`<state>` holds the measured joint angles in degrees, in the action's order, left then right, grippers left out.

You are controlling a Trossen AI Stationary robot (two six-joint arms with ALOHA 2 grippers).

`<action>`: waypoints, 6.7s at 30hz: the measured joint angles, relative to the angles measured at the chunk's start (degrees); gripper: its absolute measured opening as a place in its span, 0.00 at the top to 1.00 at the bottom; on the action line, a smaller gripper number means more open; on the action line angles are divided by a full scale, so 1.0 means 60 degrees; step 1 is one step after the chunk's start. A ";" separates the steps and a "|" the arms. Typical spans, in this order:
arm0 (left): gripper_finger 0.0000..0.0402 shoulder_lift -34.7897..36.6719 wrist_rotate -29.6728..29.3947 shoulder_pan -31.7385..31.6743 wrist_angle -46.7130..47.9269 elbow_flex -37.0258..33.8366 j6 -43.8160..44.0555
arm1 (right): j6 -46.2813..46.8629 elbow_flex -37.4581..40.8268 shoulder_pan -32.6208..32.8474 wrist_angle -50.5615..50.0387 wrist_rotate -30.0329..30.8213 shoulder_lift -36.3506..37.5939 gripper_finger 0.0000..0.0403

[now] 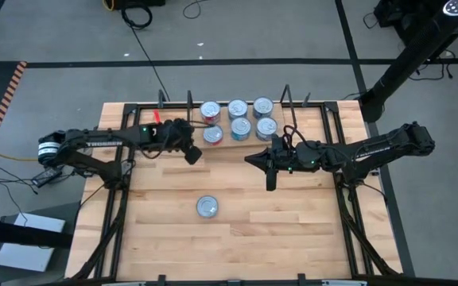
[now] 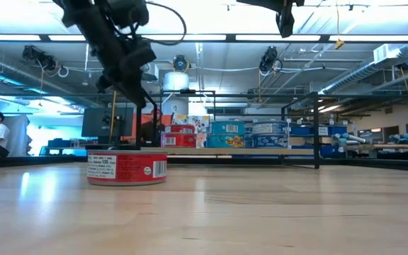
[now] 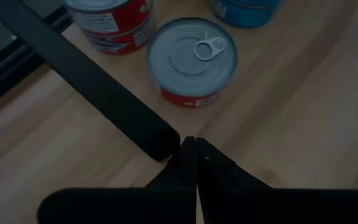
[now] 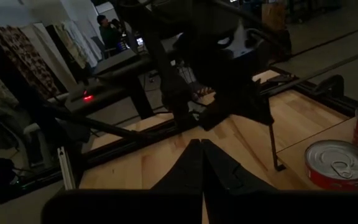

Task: Stack canned seafood by type on shelf
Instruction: Adjust the shelf, then stack the red tuna can on top of the other red tuna can

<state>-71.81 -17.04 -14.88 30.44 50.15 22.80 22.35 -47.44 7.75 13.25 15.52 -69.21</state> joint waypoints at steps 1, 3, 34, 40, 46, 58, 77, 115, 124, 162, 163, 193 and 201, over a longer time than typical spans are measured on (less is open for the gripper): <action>1.00 -0.0068 0.0018 -0.0120 -0.0057 0.0000 -0.0033 | 0.0000 0.0000 0.0000 -0.0009 0.0009 0.0000 0.99; 1.00 -0.0225 -0.0047 -0.0343 -0.0186 0.0000 -0.0046 | -0.0002 0.0000 0.0000 -0.0009 0.0009 0.0000 0.99; 1.00 0.1640 -0.0102 0.3389 -0.2771 -0.1638 0.1438 | -0.0503 0.0015 0.0041 -0.0464 -0.1121 0.0000 0.99; 1.00 0.1584 -0.0965 0.4663 -0.5044 -0.2774 0.1731 | -0.0800 0.0015 0.0383 -0.0714 -0.1125 0.0000 0.99; 1.00 0.1584 -0.0922 0.5127 -0.7347 -0.4228 0.1723 | -0.0765 -0.0248 0.1117 -0.0705 0.0153 -0.0151 0.99; 1.00 0.1533 -0.0466 0.5096 -0.9055 -0.5633 -0.0224 | -0.0171 -0.2917 0.1964 -0.1958 0.0320 -0.3493 0.99; 1.00 -0.0181 -0.0494 0.5099 -1.1878 -0.6987 -0.0287 | 0.0051 -0.5049 0.2310 -0.2039 -0.0378 -0.7362 0.99; 1.00 -0.6274 0.0549 0.5098 -1.6732 -0.5468 -0.0097 | 0.1321 -0.5038 0.1814 -0.2712 -0.0020 -0.8397 0.99; 0.99 -0.6274 0.0936 0.5116 -1.6842 -0.5457 -0.0065 | 0.1954 -0.5045 0.1460 -0.2598 0.0140 -0.8061 0.99; 0.99 -0.6357 0.1305 0.5138 -1.8411 -0.6568 0.0194 | 0.0138 -0.8288 0.2725 -0.3921 -0.0257 -1.0671 0.99; 0.99 -0.6357 0.1302 0.5138 -1.8411 -0.6568 0.0194 | 0.0141 -0.8500 0.2724 -0.4124 -0.0237 -1.0820 0.99; 0.99 -0.6376 0.1290 0.5433 -1.8641 -0.6586 0.0420 | 0.1703 -0.9111 0.1725 -0.6236 0.1210 -0.9785 0.99; 0.99 -0.6375 0.1348 0.5444 -1.8619 -0.6583 0.0394 | 0.1871 -0.9111 0.1476 -0.6283 0.0943 -0.9796 0.99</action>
<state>-110.06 -8.95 17.78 -81.28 10.66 25.17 33.58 -102.10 16.60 -24.45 21.18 -127.98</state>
